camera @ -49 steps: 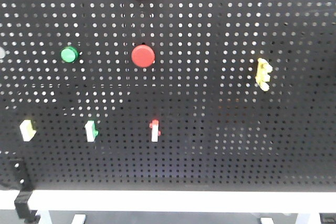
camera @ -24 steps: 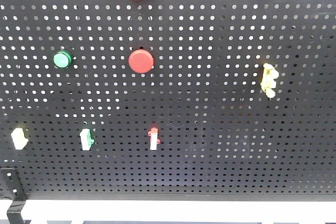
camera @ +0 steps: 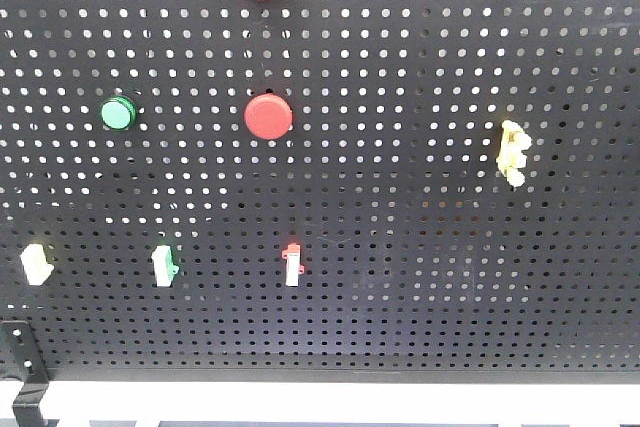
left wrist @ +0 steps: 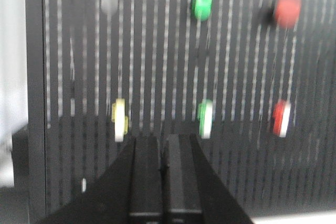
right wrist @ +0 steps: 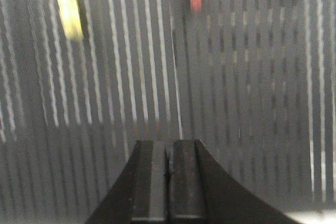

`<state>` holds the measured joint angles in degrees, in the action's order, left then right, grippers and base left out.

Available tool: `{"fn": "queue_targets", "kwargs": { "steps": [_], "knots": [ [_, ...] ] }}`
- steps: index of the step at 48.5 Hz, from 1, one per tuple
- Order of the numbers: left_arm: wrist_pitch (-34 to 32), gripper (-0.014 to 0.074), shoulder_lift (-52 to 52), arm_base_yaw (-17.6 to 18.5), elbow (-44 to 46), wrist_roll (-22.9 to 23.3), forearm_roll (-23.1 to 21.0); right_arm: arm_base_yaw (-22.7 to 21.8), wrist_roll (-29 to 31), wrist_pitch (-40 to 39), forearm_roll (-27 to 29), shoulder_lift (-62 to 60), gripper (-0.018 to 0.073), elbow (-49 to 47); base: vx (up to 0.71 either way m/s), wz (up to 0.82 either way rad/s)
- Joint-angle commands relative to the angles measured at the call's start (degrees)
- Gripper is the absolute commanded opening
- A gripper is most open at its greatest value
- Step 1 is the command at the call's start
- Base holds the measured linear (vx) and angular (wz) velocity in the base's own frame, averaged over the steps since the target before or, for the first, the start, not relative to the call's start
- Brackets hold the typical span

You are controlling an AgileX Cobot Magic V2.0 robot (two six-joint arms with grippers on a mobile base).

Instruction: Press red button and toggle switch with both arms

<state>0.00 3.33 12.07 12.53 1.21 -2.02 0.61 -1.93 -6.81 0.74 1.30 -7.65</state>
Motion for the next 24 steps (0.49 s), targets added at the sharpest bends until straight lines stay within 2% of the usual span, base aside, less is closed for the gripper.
{"fn": "queue_targets", "kwargs": {
  "steps": [1,6,12,18,24],
  "knots": [
    [-0.65,0.0001,7.91,-0.03,10.68,-0.86,-0.61,-0.17,2.65,-2.48,-0.74,5.44,-0.0003,-10.62,0.00,0.00],
    [2.05,0.0001,17.60,-0.03,23.43,-1.21,-0.61,-0.17,4.78,0.60,-0.74,13.60,-0.0003,-20.41,0.00,0.00],
    [5.52,0.0001,29.54,-0.03,37.31,-3.75,-0.61,-0.17,4.11,1.91,-0.28,23.63,-0.0003,-30.70,0.00,0.00],
    [6.32,0.0001,37.13,-0.03,47.38,-3.64,-0.67,-0.17,3.09,1.90,-0.04,29.94,-0.0003,-35.83,0.00,0.00],
    [9.18,0.0001,39.81,-0.03,52.10,-3.01,-0.83,-0.17,1.93,1.04,-0.04,33.51,-0.0003,-36.77,0.00,0.00]
  ]
}}
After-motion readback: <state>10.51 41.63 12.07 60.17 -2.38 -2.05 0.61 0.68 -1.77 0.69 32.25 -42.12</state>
